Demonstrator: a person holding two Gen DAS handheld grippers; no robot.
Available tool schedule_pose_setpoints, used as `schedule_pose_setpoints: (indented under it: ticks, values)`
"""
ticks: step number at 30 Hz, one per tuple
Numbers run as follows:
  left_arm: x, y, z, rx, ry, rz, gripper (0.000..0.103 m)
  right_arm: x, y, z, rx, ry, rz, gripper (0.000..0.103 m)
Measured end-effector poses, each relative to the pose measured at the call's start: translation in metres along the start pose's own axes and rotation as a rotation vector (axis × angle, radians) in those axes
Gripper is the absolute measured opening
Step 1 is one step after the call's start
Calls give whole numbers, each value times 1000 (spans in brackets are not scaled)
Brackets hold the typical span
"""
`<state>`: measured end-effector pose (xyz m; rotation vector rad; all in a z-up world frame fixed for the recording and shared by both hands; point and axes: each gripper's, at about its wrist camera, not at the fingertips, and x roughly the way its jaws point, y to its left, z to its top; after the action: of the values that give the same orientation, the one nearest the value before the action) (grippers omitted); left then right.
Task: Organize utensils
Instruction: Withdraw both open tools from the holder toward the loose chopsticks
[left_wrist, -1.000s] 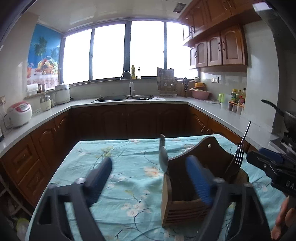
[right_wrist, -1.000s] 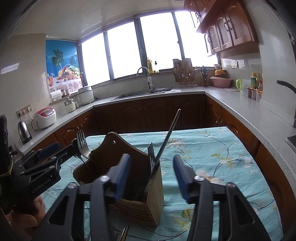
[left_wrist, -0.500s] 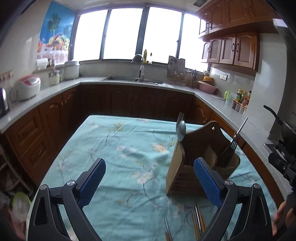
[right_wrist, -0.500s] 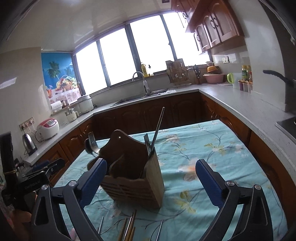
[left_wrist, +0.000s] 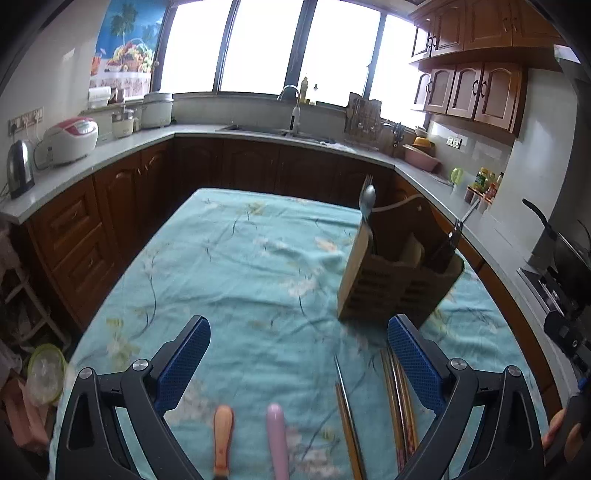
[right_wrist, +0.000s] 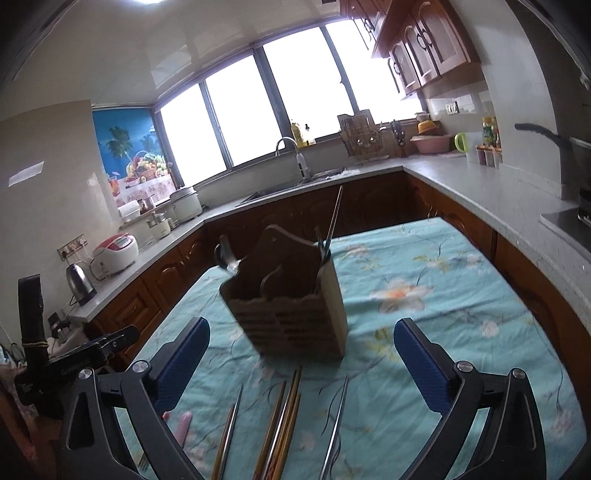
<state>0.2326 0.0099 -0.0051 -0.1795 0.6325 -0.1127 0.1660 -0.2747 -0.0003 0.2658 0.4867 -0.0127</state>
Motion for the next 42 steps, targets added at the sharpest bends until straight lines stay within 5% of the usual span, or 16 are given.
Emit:
schedule_pose_setpoints:
  ticks: [21,42]
  values:
    - [-31,13,-44,-18,124,-5,98,-24,-2,-70,28,141,-45,101]
    - [33,11,-40,-28,259,20,92,24,-9,-76,46,248,-41,93]
